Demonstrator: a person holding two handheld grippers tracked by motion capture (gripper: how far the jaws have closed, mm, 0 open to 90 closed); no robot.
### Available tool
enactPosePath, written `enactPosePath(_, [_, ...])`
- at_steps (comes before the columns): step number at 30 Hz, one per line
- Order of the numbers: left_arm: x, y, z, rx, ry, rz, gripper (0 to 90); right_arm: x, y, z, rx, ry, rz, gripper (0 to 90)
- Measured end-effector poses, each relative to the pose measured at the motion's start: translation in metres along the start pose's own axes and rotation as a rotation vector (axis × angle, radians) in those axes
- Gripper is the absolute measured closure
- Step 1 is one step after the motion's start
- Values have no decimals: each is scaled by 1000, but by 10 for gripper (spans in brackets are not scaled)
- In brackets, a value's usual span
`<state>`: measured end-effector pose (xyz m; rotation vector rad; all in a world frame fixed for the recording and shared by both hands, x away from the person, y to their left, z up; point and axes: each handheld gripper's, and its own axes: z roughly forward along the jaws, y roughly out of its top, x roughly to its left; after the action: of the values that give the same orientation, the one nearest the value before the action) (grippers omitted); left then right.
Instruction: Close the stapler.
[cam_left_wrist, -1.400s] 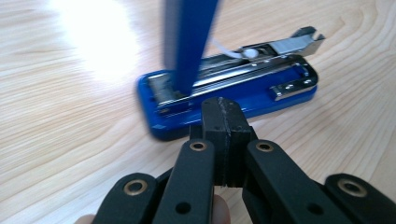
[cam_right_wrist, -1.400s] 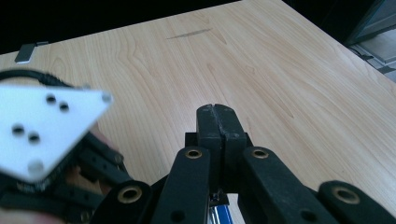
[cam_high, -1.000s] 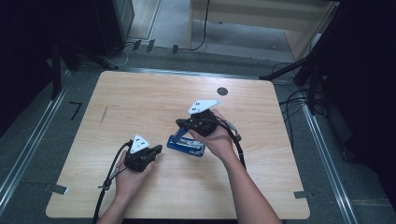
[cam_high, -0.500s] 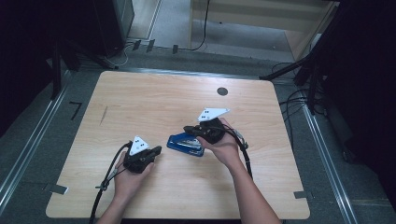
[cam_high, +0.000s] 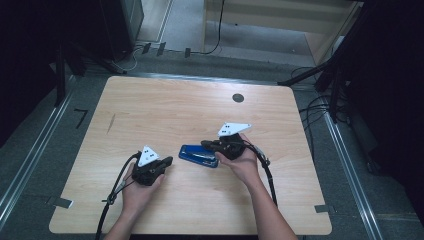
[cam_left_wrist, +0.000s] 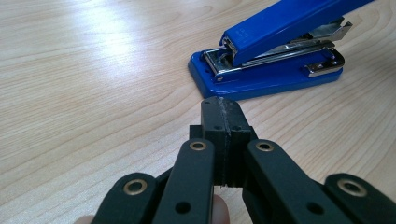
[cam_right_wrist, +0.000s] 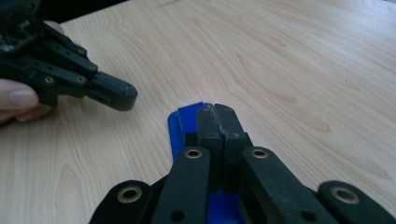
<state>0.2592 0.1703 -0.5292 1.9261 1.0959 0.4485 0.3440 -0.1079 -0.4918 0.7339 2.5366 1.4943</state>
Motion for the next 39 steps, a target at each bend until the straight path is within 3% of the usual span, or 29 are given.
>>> enactPosePath(11, [1,0,-1,3,-8,-6,887,0,-13,-7,-4,-21,6,900])
enactPosePath(16, [5,-1,-2,-12,-18,-49,764,0,-20,-17,-16,-39,14,900])
enactPosePath(20, [6,0,-3,-26,-8,-60,592,2,-25,-22,-16,-52,12,900])
enactPosePath(25, [9,2,-9,-51,-5,-76,477,5,-28,-22,12,-71,-1,900])
enactPosePath(29, [13,3,-14,-67,-1,-81,449,4,-32,-22,-3,-60,18,900])
enactPosePath(36, [20,-3,-20,-53,6,-77,428,3,-37,-21,-15,-59,32,900])
enactPosePath(39, [23,-9,-22,-73,10,-96,434,2,-41,-21,-47,-55,49,900])
